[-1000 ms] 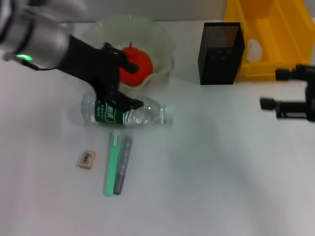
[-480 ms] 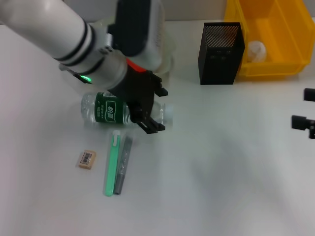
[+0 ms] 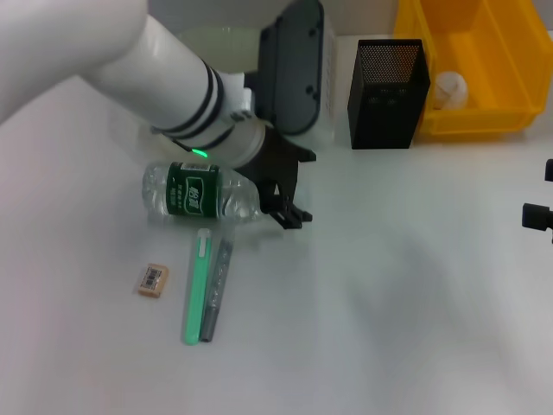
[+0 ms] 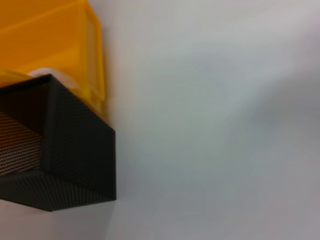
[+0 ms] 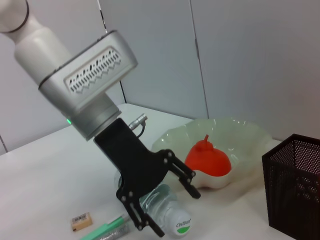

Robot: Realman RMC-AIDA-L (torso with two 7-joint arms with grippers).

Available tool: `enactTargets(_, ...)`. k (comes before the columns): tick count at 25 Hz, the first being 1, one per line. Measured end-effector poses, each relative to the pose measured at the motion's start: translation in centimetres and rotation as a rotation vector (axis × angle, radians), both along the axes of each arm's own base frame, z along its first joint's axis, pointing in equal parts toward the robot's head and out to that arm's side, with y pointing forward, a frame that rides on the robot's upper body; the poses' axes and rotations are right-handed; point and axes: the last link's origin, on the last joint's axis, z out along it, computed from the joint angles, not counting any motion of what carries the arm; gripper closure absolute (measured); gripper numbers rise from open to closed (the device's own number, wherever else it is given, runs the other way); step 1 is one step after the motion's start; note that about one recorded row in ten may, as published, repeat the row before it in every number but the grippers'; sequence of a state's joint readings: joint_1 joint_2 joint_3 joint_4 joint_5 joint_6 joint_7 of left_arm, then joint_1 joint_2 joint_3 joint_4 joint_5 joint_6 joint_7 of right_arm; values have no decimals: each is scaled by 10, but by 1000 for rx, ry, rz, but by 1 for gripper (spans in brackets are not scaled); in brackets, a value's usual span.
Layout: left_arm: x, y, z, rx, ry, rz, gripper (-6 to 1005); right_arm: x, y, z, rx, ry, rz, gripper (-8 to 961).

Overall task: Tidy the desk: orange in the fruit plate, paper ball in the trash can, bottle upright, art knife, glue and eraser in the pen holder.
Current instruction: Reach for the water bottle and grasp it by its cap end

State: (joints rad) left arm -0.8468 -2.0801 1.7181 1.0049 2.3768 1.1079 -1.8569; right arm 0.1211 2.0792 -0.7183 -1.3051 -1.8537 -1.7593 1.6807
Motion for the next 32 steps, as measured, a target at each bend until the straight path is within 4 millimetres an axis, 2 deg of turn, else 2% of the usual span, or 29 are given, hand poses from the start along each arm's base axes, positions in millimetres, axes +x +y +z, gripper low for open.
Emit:
enactTargets(4,-8,-1,-7,12,26,1,152,1,0,0,4,0,-2,136)
enactTargets(19,-20,7,-10,68,54,-16,152,-2,6,-2,-1,12,7,137)
enactTargets(31,-24,0,-22,67,73,-85,281,-1,12,-4,9,23,-3,137)
enactTargets(32,-24,0,-22,67,73,-85,314,-1,12,-4,10,23,-4,137)
